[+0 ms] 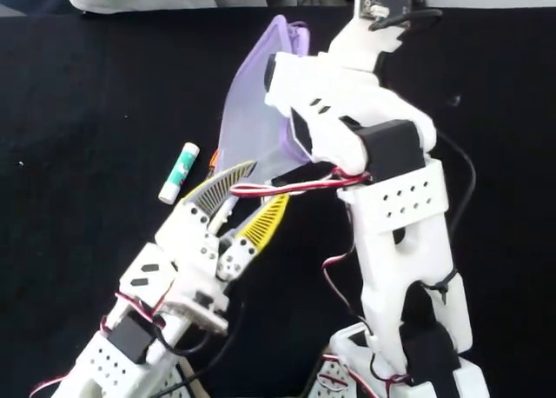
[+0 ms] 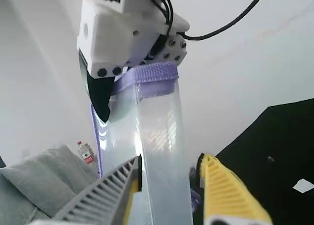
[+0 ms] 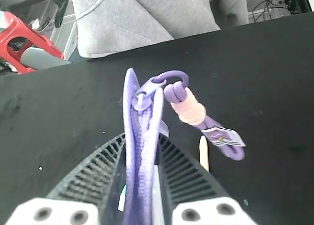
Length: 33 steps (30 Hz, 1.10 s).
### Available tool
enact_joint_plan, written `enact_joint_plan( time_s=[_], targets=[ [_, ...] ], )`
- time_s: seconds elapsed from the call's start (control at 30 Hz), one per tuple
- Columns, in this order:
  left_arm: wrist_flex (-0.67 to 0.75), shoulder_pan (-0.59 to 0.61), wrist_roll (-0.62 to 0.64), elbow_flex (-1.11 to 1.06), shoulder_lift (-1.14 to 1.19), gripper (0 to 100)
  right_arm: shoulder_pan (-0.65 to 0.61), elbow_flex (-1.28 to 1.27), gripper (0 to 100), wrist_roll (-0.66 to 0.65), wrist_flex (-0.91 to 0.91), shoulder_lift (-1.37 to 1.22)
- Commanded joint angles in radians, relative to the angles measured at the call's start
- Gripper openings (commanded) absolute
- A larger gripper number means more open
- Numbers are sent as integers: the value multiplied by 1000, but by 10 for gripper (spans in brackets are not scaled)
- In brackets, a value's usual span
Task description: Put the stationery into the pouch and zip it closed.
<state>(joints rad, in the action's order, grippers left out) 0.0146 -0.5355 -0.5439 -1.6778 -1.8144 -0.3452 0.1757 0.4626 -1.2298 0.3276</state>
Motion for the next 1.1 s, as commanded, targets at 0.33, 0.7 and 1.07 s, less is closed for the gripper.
enact_joint_plan(
  time_s=[0.33,0.7,1.07],
  targets=[
    [28,88,106,-21,-9,210,-61,16,11,-21,-21,18],
    [20,165,110,-21,-9,24,-55,21,12,-23,-44,42],
    [20,170,114,-21,-9,29,18,16,15,-141,-46,249]
  ],
)
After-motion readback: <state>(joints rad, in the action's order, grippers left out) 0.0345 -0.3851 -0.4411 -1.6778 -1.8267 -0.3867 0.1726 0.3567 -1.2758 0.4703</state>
